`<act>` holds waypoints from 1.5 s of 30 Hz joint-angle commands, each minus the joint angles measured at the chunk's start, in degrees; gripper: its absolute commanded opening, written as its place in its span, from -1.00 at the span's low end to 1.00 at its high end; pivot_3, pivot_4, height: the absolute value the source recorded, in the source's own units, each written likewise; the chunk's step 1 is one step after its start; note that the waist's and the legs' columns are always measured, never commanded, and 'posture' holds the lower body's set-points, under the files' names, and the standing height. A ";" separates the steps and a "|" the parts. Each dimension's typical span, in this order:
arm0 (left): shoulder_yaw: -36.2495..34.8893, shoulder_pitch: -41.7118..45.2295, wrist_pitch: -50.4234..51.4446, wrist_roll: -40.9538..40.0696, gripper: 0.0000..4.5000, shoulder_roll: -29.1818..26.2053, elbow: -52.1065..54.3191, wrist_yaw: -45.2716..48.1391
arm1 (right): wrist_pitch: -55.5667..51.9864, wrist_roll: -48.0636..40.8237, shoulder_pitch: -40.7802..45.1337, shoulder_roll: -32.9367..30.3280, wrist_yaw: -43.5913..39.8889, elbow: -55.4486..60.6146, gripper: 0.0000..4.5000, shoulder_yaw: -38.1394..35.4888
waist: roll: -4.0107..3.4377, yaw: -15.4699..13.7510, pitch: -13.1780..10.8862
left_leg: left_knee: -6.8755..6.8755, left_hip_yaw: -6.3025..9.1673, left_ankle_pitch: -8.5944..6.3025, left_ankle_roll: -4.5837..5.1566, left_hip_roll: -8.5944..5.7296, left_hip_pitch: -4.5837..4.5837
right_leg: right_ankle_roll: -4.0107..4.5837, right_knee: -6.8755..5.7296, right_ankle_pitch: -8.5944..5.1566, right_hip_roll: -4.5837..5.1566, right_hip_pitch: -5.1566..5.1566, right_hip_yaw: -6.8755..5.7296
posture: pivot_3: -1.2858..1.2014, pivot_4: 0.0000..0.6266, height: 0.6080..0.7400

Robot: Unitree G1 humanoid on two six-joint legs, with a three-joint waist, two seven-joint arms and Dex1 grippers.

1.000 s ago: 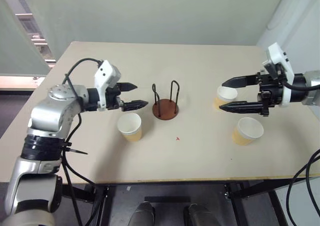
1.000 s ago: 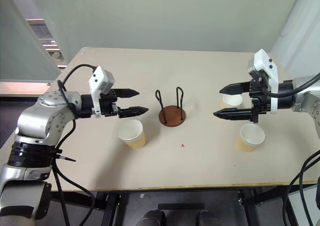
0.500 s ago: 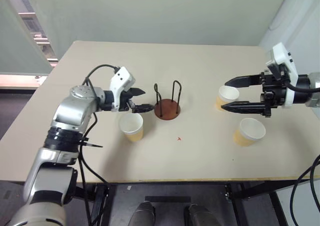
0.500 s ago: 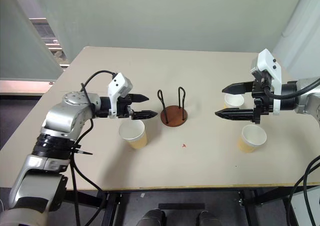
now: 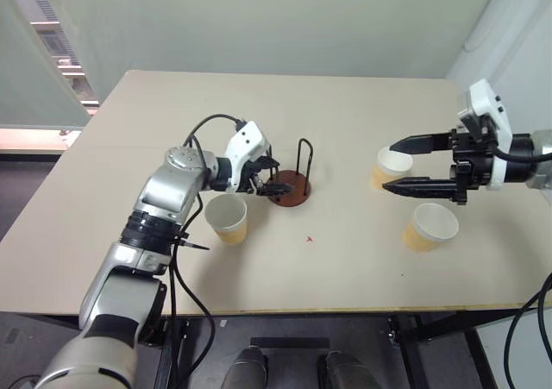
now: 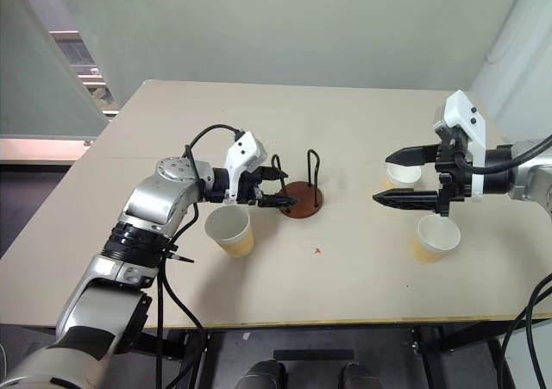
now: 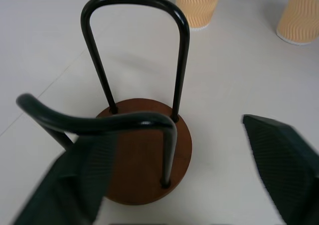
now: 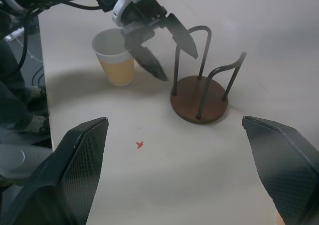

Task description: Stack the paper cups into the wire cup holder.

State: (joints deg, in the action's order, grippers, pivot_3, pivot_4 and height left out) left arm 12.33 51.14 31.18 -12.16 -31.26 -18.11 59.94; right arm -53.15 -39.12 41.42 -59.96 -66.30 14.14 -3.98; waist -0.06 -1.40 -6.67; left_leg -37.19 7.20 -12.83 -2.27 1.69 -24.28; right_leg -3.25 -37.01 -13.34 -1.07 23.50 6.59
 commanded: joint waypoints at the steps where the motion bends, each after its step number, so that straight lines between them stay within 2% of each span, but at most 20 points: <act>1: -1.12 -0.08 -1.46 0.20 0.11 -0.58 0.87 0.81 | 0.46 -0.80 -0.04 -1.28 0.47 1.51 1.00 -3.03 | 0.00 0.00 0.00 | -0.01 -0.01 0.00 0.00 -0.01 0.00 | -0.03 0.00 0.01 0.00 0.00 0.00 | 0.03 -0.52 1.00; 8: -2.03 -0.43 -2.48 -0.09 -0.99 -0.51 0.49 1.35 | 0.92 -0.67 -0.16 -0.98 0.85 1.28 1.00 -2.69 | 0.00 -0.06 0.00 | -0.09 -0.02 -0.02 0.03 -0.03 -0.01 | -0.09 0.00 0.03 0.01 -0.03 0.01 | 0.03 -0.52 1.00; 18: -2.15 -0.98 -0.92 -3.27 -0.99 0.93 3.10 5.11 | 0.77 -1.00 -1.38 -2.12 0.90 2.08 1.00 -3.82 | 0.00 -0.19 0.00 | -0.15 -0.02 -0.03 0.05 -0.04 -0.01 | -0.10 -0.01 0.03 0.02 -0.06 0.00 | 0.03 -0.52 1.00; 26: 1.93 -1.57 1.33 -4.95 -0.99 1.26 8.47 11.88 | -2.14 -3.94 -4.72 -6.11 0.84 5.33 1.00 -8.34 | 0.00 -0.43 0.00 | -0.22 -0.06 -0.06 0.10 -0.08 -0.10 | -0.20 0.00 -0.02 0.04 -0.07 0.00 | 0.03 -0.52 1.00; 37: 10.59 -0.73 -4.10 0.27 -0.99 5.81 6.42 15.77 | -3.65 -6.13 -6.73 -7.55 3.15 7.40 1.00 -11.21 | 0.00 -0.55 0.00 | -0.87 -0.11 -0.28 0.46 -0.10 0.01 | -0.36 0.01 0.03 0.13 -0.47 0.05 | 0.03 -0.52 1.00; 44: 13.48 -2.56 -7.03 5.27 -0.99 4.63 7.64 14.18 | -2.34 -5.29 -7.66 -8.39 3.31 7.28 1.00 -10.19 | -0.01 -0.55 0.01 | -0.87 -0.10 -0.28 0.46 -0.11 0.20 | -0.35 0.03 0.00 0.12 -0.70 0.05 | 0.03 -0.52 1.00; 45: 13.73 -2.75 -7.65 6.11 -0.73 4.03 7.97 14.01 | -1.69 -4.58 -7.73 -8.62 3.09 6.94 1.00 -9.52 | -0.03 -0.55 0.02 | -0.87 -0.11 -0.29 0.46 -0.11 0.20 | -0.35 0.04 0.00 0.12 -0.71 0.05 | 0.03 -0.52 1.00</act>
State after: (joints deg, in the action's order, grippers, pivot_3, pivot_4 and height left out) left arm 24.44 49.80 24.07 -8.36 -26.49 -10.19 74.49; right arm -56.24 -44.57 33.29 -66.89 -62.96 20.73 -12.61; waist -0.09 -1.95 -6.64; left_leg -38.06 7.09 -13.12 -1.80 1.57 -24.07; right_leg -3.60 -36.96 -13.34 -0.95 22.79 6.64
